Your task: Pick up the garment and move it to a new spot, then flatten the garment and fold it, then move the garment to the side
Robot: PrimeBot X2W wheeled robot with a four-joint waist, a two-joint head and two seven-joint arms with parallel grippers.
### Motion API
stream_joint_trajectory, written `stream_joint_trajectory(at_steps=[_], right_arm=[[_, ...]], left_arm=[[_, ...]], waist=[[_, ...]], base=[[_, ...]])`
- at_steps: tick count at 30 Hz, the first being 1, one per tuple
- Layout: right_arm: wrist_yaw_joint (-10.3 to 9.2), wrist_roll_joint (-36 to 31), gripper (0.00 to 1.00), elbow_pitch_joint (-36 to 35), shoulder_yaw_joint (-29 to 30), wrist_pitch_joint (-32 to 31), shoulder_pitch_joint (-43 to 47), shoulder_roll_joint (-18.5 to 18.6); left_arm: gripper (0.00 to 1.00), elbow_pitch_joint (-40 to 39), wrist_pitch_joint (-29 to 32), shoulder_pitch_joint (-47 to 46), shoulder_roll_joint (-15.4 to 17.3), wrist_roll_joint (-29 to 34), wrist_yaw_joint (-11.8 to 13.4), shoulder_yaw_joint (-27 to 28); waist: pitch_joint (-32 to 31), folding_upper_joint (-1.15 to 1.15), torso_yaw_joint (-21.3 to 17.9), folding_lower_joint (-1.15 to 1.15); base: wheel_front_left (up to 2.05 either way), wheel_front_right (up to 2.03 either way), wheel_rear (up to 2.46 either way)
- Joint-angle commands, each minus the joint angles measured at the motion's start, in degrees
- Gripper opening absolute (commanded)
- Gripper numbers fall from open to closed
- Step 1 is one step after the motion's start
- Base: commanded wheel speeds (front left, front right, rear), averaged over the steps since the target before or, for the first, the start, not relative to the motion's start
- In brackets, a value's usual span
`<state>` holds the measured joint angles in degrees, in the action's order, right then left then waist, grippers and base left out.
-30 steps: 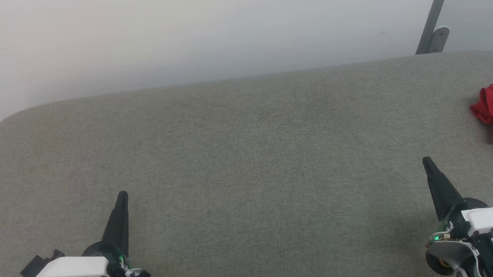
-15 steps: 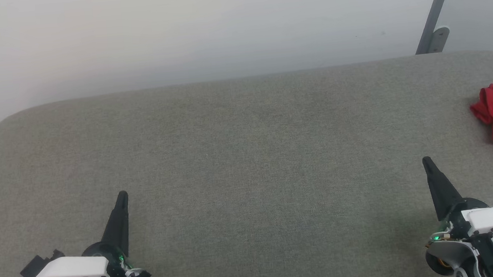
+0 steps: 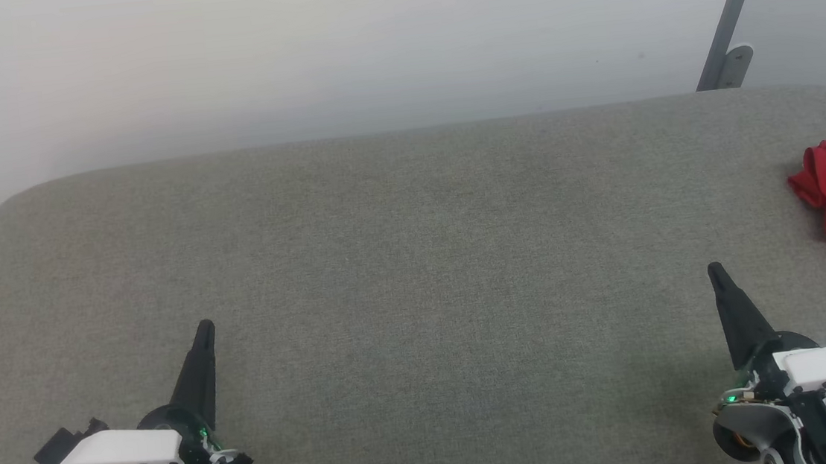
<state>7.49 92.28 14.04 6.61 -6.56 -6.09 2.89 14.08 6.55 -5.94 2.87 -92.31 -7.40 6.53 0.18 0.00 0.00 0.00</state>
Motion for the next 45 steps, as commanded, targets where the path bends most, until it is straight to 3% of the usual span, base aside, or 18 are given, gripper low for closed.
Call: stream_joint_trajectory(at_steps=[1,45], right_arm=[[0.00,0.2,0.00,-0.1,0.0,-0.1,-0.2,-0.2],[0.00,0.3,0.00,-0.1,0.0,-0.1,-0.2,-0.2]], left_arm=[[0.00,0.0,0.2,-0.6,-0.1,-0.2,-0.2,0.0],[0.00,0.0,0.2,-0.6,-0.1,-0.2,-0.2,0.0]], waist=[[0.0,0.00,0.0,0.00],[0.0,0.00,0.0,0.00]], base=[[0.00,0.00,0.00],[0.00,0.00,0.00]])
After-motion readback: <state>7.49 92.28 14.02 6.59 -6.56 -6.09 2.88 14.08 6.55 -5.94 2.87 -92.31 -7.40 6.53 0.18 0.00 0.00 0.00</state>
